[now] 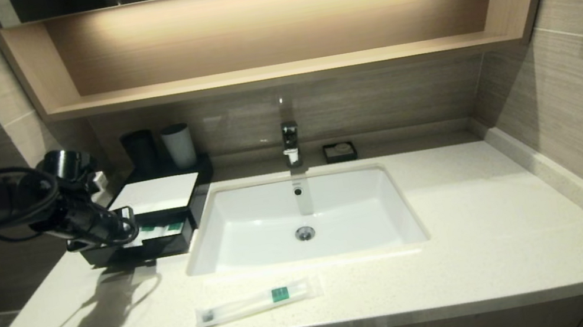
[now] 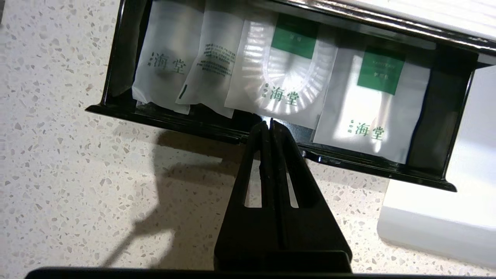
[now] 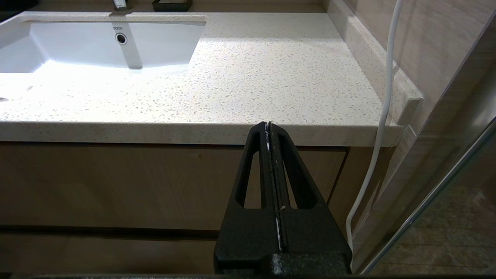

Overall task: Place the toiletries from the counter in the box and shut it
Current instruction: Open the drawer

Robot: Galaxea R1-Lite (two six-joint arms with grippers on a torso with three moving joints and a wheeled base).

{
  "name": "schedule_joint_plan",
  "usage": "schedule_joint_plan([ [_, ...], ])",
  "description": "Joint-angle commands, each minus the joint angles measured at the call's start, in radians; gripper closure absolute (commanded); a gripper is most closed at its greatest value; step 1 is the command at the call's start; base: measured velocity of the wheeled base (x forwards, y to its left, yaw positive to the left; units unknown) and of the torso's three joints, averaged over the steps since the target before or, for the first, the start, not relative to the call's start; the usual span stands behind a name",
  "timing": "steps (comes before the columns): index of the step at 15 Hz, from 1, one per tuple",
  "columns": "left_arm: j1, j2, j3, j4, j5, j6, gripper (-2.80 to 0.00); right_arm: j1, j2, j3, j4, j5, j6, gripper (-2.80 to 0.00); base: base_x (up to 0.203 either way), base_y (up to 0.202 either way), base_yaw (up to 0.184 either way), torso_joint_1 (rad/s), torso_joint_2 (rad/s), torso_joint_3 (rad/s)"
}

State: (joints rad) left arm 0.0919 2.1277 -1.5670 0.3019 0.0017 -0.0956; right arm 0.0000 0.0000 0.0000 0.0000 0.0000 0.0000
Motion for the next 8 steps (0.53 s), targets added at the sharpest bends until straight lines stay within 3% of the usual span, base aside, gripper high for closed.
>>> schedule_joint_plan([
  [1, -0.001, -0.002, -0.010, 0.000, 0.000, -0.001, 0.00, 0.000, 0.000, 0.000, 0.000, 0.000, 0.000, 0.00, 0.000, 0.000, 0.000, 0.000, 0.00, 0.000],
  [8, -0.008, 0.067, -0.112, 0.055, -0.004, -0.004, 0.00, 0.000, 0.000, 0.000, 0.000, 0.000, 0.000, 0.00, 0.000, 0.000, 0.000, 0.000, 0.00, 0.000],
])
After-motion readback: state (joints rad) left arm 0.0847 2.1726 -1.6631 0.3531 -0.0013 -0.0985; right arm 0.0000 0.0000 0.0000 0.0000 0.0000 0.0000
